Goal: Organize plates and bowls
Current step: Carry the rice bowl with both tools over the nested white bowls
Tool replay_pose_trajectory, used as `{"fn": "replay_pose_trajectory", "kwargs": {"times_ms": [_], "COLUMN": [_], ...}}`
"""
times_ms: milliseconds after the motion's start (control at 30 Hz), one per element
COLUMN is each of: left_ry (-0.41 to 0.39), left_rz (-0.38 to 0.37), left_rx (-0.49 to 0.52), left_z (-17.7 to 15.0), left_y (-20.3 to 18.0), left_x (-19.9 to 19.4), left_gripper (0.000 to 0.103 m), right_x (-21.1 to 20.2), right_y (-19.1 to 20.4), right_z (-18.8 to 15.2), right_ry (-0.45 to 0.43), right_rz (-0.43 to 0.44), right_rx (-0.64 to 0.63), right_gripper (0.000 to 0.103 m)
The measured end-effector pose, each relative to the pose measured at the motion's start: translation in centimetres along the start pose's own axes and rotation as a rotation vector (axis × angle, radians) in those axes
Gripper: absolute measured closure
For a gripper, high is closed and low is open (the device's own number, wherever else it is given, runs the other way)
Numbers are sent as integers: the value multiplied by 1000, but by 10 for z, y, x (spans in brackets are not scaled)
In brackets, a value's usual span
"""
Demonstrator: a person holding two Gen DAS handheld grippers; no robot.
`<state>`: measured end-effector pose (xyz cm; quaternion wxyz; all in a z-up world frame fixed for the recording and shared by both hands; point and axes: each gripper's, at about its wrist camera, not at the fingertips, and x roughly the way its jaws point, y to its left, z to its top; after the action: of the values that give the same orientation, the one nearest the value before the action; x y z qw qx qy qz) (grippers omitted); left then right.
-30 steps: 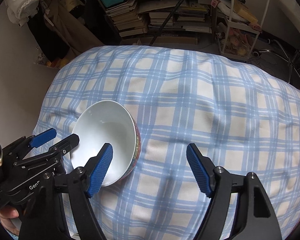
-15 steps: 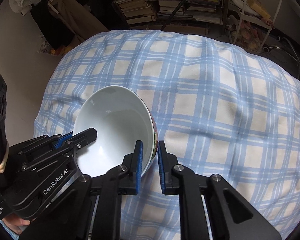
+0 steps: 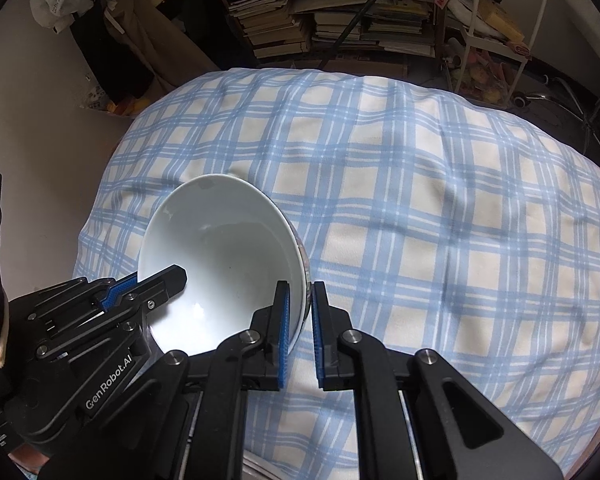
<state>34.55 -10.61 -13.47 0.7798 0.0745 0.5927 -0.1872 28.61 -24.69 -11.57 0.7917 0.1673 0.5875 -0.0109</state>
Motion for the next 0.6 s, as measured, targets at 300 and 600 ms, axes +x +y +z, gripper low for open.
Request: {"fn": "replay_pose_trajectory", "kwargs": {"times_ms": [300,600], "left_ry": [-38,-39], "left_rz": [4,33], "left_rx": [46,72], "left_z": [-22,-56], "left_y": [-30,-66], "left_x": [-30,-55], "left_gripper": [94,94], "right_x": [-34,-67], "right_y": [-14,-31], "right_z": [-26,-69], "right_ry": [-41,-78], "right_rz": [-2,-4], "right_rx": [27,69], "right_gripper": [92,91]}}
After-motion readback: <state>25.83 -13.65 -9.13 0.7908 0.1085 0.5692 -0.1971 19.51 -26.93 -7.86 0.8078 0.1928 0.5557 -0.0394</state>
